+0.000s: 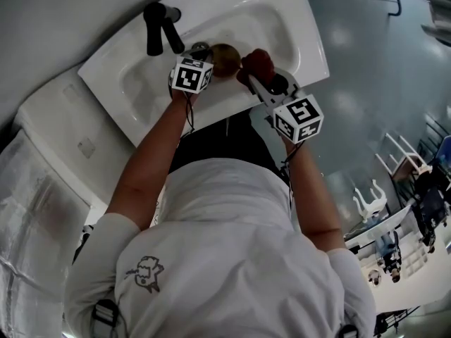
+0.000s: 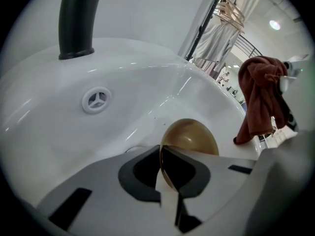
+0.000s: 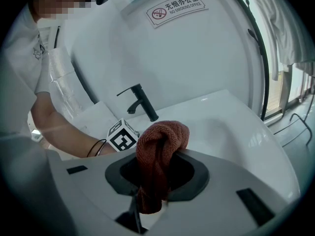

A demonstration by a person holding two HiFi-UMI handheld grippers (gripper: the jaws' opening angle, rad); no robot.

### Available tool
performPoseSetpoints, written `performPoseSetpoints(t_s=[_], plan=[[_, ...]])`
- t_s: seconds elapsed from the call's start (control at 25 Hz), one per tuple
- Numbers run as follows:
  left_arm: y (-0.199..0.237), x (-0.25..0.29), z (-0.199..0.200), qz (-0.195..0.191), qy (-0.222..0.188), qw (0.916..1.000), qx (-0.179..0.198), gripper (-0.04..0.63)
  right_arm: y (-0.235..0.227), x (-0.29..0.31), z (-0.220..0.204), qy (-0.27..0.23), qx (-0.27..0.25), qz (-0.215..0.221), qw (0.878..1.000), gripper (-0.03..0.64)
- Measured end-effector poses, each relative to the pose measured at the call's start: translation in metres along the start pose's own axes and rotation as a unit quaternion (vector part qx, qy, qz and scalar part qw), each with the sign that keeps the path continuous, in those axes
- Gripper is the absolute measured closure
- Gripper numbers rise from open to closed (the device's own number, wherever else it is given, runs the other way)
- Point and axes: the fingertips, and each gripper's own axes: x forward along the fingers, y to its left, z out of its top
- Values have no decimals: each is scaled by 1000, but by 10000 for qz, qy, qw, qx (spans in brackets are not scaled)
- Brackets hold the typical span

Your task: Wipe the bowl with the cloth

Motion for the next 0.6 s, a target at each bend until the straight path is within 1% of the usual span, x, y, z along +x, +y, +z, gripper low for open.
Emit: performPoseSetpoints(t_s=[0.24, 0.4, 0.52, 0.6], plan=[[-24, -24, 8, 120, -180, 9996, -168, 574, 8, -29, 8, -50, -167, 65, 9998, 506], [-41, -48, 33, 216, -490, 9984, -190, 574, 13, -43, 22, -227, -436, 124, 9987, 506], [-61, -73, 49, 314, -749, 9966, -125, 574, 24, -59, 34, -371, -618, 179, 9972, 506], [-79, -91, 62, 267, -982, 9947, -132, 574, 32, -72, 41, -453, -749, 204, 9960, 506]])
